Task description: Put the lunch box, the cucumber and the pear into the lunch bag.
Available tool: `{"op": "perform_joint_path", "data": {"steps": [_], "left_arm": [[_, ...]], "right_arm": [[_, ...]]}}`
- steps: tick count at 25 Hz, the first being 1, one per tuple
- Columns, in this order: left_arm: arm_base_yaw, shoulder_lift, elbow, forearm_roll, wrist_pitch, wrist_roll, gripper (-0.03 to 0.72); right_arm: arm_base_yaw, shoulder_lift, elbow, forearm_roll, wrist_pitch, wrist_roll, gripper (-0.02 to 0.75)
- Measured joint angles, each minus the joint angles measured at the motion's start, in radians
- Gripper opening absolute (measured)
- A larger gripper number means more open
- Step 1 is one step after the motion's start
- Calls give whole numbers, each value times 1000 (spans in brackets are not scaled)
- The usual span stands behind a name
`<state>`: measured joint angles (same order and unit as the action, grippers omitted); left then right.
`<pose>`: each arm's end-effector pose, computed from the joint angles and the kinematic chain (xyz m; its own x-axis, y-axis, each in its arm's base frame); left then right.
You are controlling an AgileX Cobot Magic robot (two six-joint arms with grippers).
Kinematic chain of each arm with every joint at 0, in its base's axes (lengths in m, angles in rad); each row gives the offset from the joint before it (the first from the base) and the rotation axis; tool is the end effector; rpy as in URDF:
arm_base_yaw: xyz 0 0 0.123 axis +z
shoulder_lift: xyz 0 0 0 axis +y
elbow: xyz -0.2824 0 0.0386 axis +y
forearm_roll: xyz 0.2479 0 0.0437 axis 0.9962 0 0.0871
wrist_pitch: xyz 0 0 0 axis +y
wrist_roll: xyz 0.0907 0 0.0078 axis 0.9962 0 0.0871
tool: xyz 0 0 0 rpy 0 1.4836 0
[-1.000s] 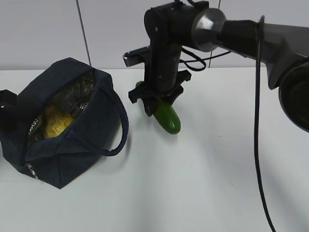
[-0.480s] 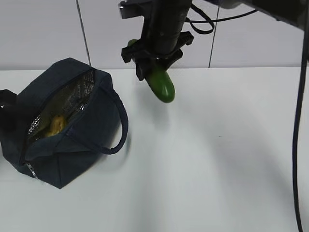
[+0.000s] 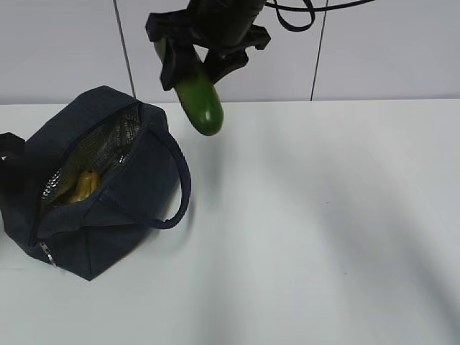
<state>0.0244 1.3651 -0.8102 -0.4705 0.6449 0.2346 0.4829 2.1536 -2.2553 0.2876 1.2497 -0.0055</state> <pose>0.2572 -0.0186 0.2375 -0.8779 -0.1666 -0.4489 -0.0226 0.9509 -0.3088 0.4080 0.2416 0.3302 -0.8140 -0.3316 -0.4770 -0.4969 0.8227 0.2760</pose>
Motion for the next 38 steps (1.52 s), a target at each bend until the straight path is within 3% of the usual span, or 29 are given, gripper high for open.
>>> {"op": "perform_joint_path", "data": {"steps": [5, 13, 23, 38], "left_arm": [[0, 0, 0, -27, 5, 0, 1], [0, 0, 0, -158, 20, 7, 1], [0, 0, 0, -382, 62, 126, 1], [0, -14, 0, -437, 75, 139, 1]], "right_arm": [[0, -4, 13, 187, 0, -23, 421], [30, -4, 118, 323, 0, -44, 420], [37, 22, 146, 428, -4, -45, 420], [37, 109, 146, 426, -12, -18, 420]]}}
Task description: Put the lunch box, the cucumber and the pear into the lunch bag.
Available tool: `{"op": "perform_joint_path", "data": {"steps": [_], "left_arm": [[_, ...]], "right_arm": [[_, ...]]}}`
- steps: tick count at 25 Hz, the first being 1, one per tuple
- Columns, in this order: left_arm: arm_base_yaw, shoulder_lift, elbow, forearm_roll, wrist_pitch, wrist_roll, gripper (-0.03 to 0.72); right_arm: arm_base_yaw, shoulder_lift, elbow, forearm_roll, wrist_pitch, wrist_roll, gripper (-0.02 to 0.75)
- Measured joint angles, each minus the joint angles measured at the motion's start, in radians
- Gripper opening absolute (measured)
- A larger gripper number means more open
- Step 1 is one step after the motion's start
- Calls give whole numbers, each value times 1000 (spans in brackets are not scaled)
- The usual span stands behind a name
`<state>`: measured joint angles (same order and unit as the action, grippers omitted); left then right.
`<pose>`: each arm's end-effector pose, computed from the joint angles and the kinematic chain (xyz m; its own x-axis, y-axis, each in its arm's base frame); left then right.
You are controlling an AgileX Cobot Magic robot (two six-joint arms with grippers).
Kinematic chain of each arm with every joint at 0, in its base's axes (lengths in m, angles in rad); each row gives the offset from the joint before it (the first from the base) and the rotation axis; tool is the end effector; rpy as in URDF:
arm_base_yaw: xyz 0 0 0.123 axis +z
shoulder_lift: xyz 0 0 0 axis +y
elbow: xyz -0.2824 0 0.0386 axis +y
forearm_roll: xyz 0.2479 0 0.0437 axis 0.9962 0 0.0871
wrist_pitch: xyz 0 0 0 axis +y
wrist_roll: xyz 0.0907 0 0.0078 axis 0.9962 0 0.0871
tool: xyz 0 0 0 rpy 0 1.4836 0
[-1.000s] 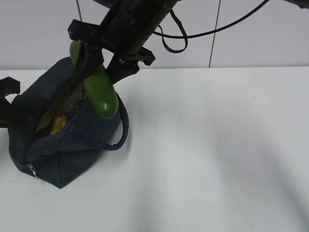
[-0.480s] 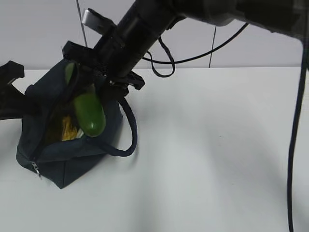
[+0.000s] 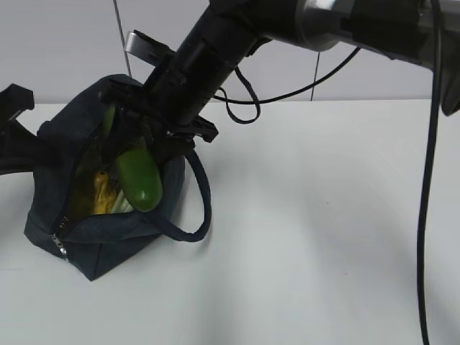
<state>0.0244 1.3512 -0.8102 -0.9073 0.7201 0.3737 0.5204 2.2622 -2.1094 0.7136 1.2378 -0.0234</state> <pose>0.2574 -0.0411 0.2536 -0.8586 -0.3476 -0.3768 -0.0503 0.7886 -0.6129 0.3943 0.2909 0.2545 -0.9305 -0.3071 -0.1999 -0.3606 0.6703 0.6487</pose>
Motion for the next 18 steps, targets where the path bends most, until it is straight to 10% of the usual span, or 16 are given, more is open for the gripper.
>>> {"op": "perform_joint_path", "data": {"steps": [18], "left_arm": [[0, 0, 0, -29, 69, 48, 1]], "right_arm": [[0, 8, 0, -85, -88, 64, 421]]}}
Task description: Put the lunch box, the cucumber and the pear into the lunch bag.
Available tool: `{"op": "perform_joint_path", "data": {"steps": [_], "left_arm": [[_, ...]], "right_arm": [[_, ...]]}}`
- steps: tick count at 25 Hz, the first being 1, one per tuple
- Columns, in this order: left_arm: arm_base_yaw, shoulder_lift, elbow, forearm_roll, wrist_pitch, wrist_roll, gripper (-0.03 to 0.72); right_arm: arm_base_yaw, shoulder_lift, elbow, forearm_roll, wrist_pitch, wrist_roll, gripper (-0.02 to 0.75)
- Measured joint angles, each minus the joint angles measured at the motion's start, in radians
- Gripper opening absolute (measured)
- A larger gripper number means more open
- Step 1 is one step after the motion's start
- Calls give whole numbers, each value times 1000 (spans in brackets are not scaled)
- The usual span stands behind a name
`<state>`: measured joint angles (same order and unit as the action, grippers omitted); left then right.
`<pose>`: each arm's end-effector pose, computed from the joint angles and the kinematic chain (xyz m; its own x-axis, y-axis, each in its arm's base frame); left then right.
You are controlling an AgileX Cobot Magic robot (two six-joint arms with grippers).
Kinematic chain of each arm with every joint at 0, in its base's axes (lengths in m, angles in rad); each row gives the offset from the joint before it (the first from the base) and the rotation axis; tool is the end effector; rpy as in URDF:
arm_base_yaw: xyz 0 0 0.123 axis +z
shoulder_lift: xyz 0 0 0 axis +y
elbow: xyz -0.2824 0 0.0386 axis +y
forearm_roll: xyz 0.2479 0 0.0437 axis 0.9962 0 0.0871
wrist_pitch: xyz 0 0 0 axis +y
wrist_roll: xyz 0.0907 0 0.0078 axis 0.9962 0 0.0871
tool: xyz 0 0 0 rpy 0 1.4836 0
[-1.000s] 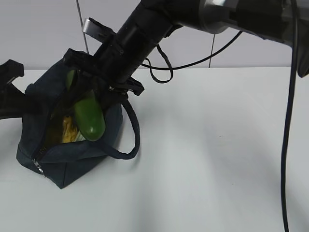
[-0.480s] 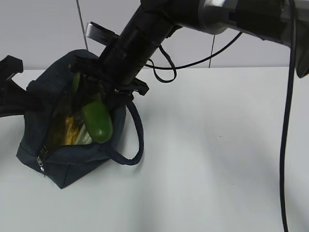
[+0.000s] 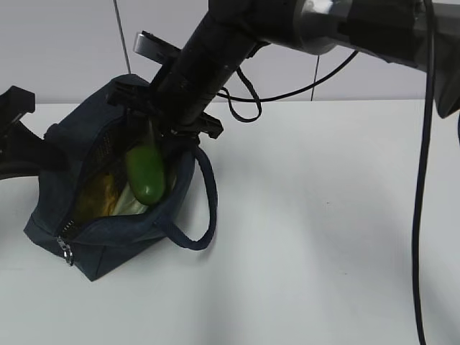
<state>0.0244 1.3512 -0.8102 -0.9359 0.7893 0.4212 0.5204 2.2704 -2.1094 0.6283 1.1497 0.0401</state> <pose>0.2531 -0.0459 0.2543 -0.8867 -0.2967 -0.3545 -0.0052 0.7732 -0.6341 0.4053 0.2886 0.2478 -0.9442 -0.2270 -0.2388 -0.3271 0.7332 0.5962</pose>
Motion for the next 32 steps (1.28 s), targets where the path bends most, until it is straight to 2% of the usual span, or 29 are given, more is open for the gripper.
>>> {"op": "perform_joint_path", "data": {"steps": [6, 13, 23, 25, 29, 32], "left_arm": [[0, 0, 0, 0, 3, 0, 1], [0, 0, 0, 1, 3, 0, 1], [0, 0, 0, 1, 3, 1, 1], [0, 0, 0, 1, 3, 1, 1], [0, 0, 0, 0, 3, 1, 1], [0, 0, 0, -2, 3, 1, 1]], "right_arm": [[0, 2, 0, 24, -8, 5, 462], [0, 2, -6, 94, 30, -48, 469], [0, 4, -75, 35, 77, -67, 473], [0, 4, -93, 0, 79, -67, 501], [0, 4, -101, -29, 81, -67, 606], [0, 4, -101, -32, 83, -67, 628]]}}
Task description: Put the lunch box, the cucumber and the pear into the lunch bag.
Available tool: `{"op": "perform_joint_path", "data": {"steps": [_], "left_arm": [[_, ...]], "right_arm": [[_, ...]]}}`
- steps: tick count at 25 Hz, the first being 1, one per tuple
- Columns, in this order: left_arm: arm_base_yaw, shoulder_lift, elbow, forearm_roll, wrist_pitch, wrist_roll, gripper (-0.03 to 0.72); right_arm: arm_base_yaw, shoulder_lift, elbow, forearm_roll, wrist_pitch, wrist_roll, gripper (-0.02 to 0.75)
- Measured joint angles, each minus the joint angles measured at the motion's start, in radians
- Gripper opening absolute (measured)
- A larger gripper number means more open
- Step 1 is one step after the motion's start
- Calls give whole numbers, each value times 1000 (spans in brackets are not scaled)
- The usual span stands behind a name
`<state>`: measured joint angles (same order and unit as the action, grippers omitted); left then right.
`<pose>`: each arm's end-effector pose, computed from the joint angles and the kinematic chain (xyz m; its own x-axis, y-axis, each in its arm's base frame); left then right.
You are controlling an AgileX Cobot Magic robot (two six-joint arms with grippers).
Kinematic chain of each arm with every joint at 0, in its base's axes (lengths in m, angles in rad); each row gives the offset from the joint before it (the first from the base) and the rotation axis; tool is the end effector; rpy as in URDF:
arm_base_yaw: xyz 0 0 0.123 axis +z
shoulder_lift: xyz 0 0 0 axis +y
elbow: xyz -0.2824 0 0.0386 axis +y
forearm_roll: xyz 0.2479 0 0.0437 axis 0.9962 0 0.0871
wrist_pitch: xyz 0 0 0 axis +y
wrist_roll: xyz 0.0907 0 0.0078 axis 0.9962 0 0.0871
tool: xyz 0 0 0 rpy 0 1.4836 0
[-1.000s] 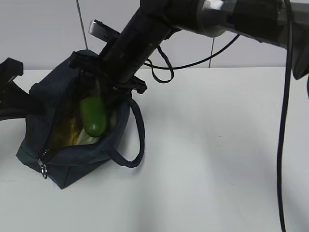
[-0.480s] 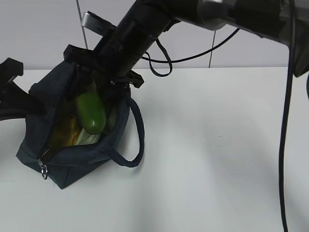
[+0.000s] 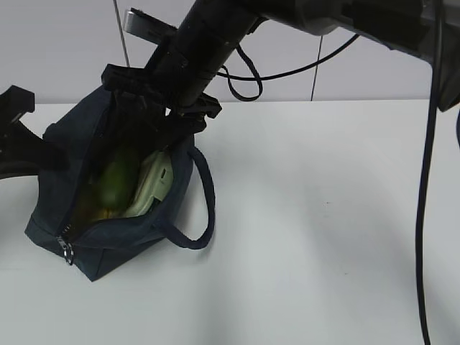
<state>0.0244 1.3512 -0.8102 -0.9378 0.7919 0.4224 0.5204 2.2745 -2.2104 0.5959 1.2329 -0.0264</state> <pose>0.2529 -0.0462 0.2543 -0.8876 -0.2958 -0.3532 -0.0043 0.7719 -0.6357 0.4047 0.2875 0.2707 -0.8939 -0.3231 -0.3108 -0.4465 0.7033 0.5531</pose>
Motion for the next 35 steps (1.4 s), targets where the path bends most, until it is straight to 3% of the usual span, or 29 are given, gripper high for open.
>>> {"op": "perform_joint_path", "data": {"steps": [5, 12, 19, 23, 35], "left_arm": [[0, 0, 0, -2, 1, 0, 1], [0, 0, 0, 0, -1, 0, 1], [0, 0, 0, 3, -14, 0, 1], [0, 0, 0, 3, -19, 0, 1], [0, 0, 0, 3, -33, 26, 1]], "right_arm": [[0, 0, -4, -22, 2, -2, 613], [0, -42, -38, -71, 4, -5, 501], [0, -125, -39, -183, 12, -5, 275], [0, -131, -39, -192, 12, -5, 184], [2, -156, -39, -310, 15, 80, 165]]}}
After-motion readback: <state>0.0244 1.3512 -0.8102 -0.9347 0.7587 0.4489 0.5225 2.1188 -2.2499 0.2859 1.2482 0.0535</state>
